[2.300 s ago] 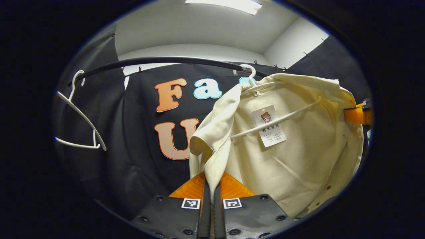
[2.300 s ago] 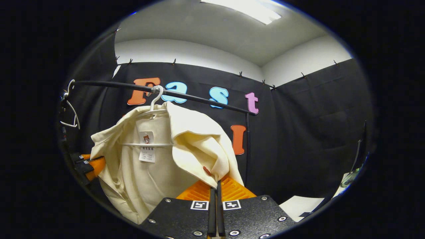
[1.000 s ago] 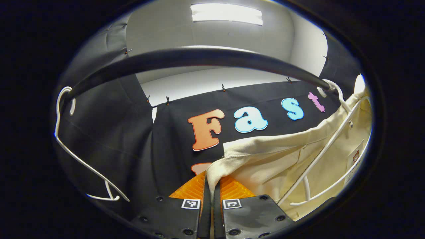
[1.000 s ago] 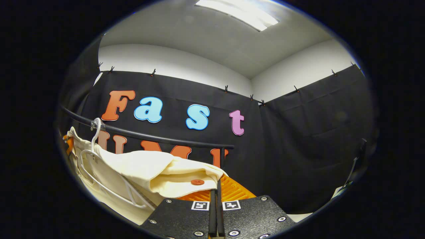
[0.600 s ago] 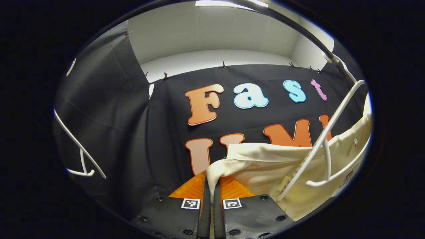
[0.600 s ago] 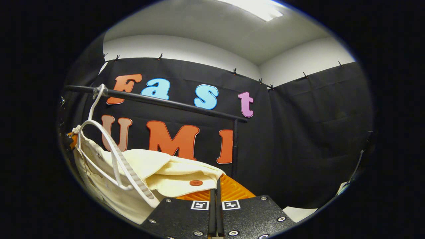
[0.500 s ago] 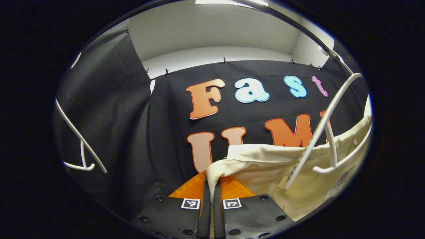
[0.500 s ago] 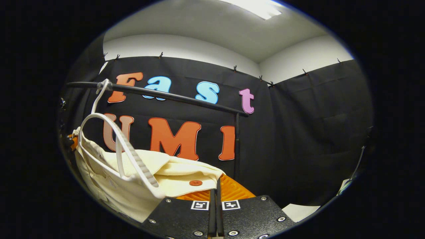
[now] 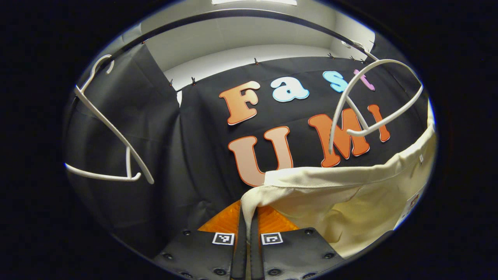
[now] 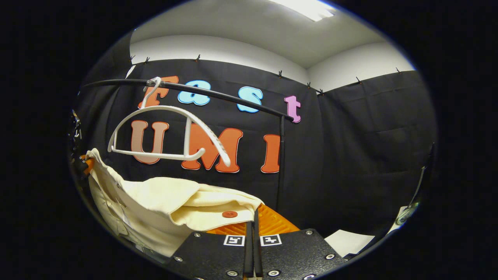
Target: Grasp the clothes on the hanger with both hands and then place them into the laundry hamper below.
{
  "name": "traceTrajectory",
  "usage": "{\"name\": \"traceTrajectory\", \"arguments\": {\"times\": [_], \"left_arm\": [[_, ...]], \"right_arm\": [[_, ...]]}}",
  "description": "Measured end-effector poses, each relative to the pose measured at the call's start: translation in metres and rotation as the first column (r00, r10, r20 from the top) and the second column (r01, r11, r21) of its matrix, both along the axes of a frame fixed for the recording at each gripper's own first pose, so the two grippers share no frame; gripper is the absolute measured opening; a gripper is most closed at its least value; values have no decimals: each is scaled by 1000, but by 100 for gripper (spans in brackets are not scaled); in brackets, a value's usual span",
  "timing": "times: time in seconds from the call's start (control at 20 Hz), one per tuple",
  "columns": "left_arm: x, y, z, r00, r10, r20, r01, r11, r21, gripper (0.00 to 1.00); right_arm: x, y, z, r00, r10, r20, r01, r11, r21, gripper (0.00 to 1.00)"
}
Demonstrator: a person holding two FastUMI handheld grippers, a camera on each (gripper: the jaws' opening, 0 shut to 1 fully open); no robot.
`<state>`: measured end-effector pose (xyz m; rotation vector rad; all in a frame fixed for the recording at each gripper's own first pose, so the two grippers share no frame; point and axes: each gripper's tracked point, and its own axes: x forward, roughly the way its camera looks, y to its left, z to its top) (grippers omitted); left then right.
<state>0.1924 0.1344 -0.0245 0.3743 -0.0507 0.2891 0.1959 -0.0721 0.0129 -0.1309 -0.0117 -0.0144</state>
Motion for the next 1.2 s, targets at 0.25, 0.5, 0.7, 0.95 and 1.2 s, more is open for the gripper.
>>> {"name": "traceTrajectory", "arguments": {"times": [0.25,0.5,0.7,0.95,1.2], "left_arm": [[-46,2,-18,999,17,-47,-21,997,-72,11],[-89,-9,-16,998,0,-69,-7,994,-105,11],[-121,-48,-31,991,-80,-108,57,978,-202,11],[-140,-101,-74,960,-205,-189,132,931,-340,13],[-163,-147,-110,913,-307,-270,162,878,-451,11]], "right_arm": [[-41,23,-11,999,29,-22,-28,999,16,0],[-82,51,-30,992,94,-82,-91,995,33,1],[-106,76,-68,972,149,-182,-140,988,63,1],[-128,115,-125,924,222,-310,-195,974,116,1],[-144,141,-171,872,281,-402,-246,959,139,1]]}}
